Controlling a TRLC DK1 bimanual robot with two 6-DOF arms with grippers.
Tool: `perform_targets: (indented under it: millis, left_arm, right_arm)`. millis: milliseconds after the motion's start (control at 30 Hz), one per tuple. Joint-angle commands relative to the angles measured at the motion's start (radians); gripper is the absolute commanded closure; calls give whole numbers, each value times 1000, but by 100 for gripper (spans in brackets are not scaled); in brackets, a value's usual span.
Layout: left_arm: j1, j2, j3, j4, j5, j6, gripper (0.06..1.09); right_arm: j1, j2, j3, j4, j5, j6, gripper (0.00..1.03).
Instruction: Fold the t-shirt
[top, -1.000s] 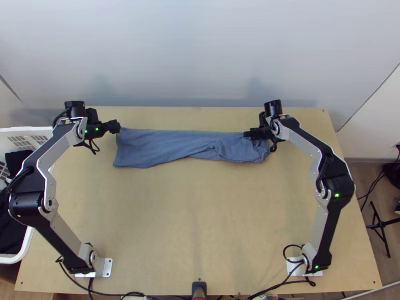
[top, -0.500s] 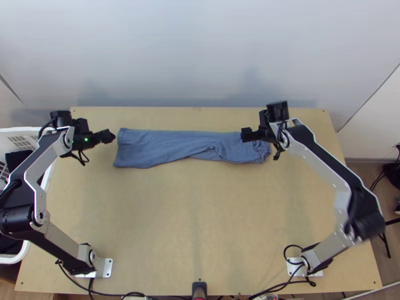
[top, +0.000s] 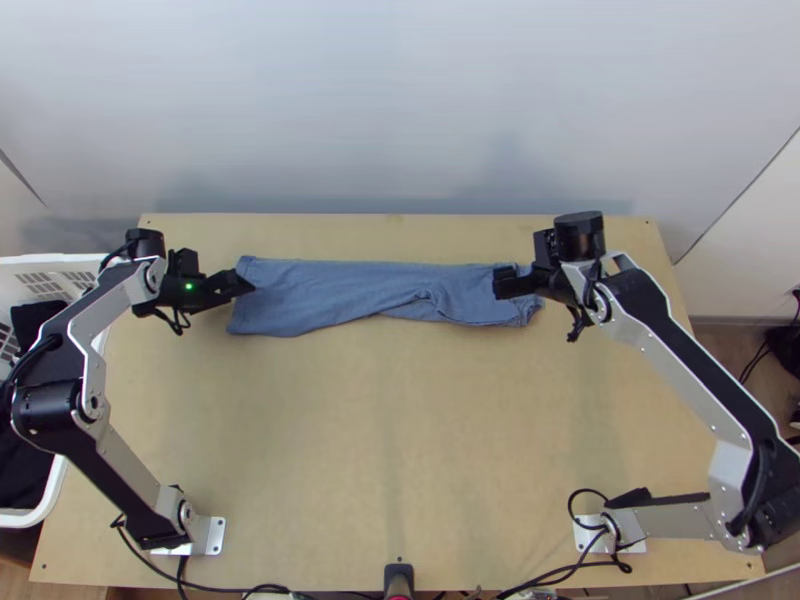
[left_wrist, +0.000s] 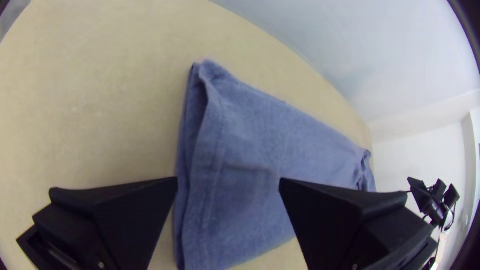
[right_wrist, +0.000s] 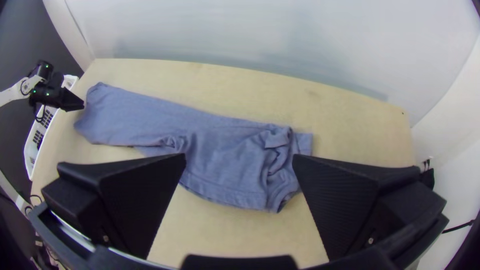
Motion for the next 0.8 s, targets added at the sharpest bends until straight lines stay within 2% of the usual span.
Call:
perform_targets:
  millis: [0,200,400,467,500,533,600,633,767]
  left_arm:
    - [-21,56,49,-4,12,-6,11]
    - [-33,105,92,-5,39,-47,11]
    - [-77,133,83,-4,39,-40,13]
    - [-82,134,85,-4,39,-31,25]
    - [-85,138,89,-4,39,-23,35]
    - [-86,144,97,-4,39,-23,50]
    - [-86,148,108,-4,39,-23,89]
    - [-85,148,112,-5,37,-23,106]
    - [-67,110,111,-8,40,-32,105]
  right_arm:
    - [1,-41,8,-45,1,-2,4]
    - [-1,-56,-12,-56,1,5,4]
    - [-2,-74,-12,-80,-1,8,4]
    - [-2,-84,-15,-88,-1,9,4]
    - [-4,-90,-17,-93,-1,12,4]
    - [-4,-93,-20,-96,-1,12,4]
    - [-6,-100,-29,-96,-1,12,4]
    - [-9,-100,-34,-96,-1,12,4]
    - [-12,-102,-44,-96,-1,15,4]
